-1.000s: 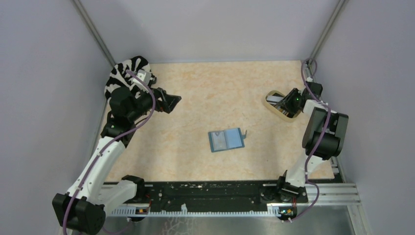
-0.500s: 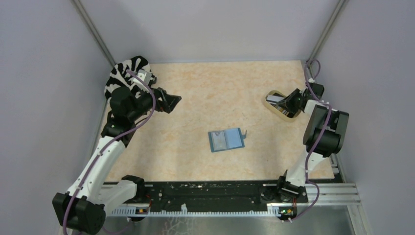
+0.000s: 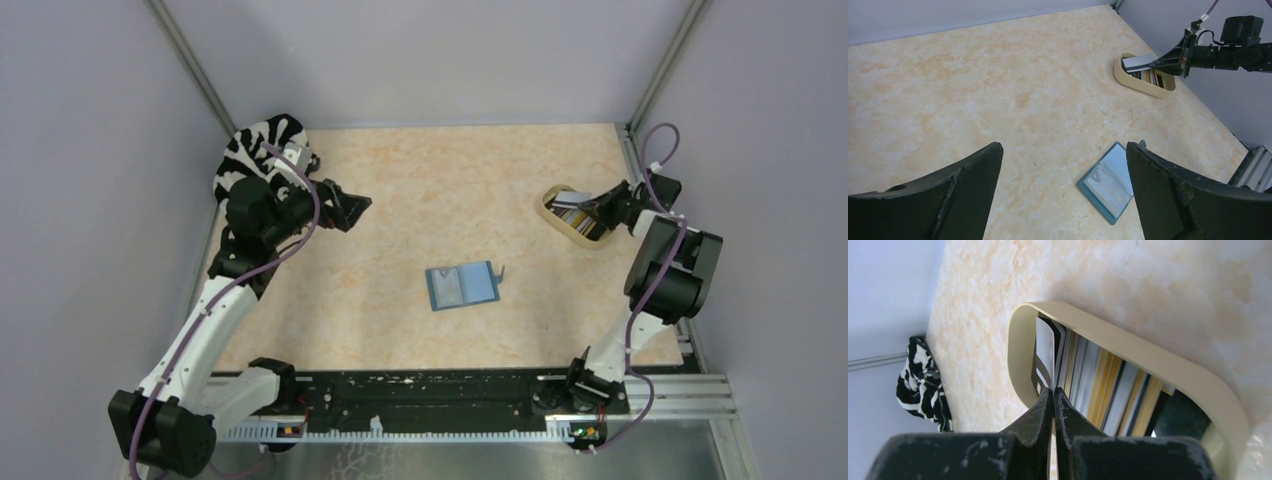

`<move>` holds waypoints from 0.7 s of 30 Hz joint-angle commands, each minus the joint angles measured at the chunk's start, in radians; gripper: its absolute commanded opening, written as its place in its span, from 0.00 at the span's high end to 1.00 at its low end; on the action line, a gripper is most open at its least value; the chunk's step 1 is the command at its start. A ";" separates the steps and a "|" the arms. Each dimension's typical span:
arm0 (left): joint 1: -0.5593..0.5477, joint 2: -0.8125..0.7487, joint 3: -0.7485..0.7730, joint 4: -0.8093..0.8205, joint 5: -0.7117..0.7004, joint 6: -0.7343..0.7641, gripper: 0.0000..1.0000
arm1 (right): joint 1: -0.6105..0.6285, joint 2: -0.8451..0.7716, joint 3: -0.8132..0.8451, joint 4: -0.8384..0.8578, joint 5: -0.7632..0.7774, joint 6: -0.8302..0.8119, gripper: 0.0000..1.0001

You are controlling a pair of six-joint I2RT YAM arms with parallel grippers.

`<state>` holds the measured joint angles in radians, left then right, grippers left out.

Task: Put the credit cards into the card holder
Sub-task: Pick up the credit card from the storage box.

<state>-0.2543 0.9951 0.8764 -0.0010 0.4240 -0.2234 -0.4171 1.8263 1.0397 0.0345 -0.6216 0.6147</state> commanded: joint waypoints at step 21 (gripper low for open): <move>0.003 0.190 -0.172 0.545 0.565 -0.418 0.02 | 0.043 -0.476 -0.072 -0.154 -0.443 -0.445 1.00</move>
<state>-0.2543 1.1141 0.7296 0.3298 0.7872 -0.4812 -0.4458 1.4380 0.9688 -0.0078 -0.8654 0.4034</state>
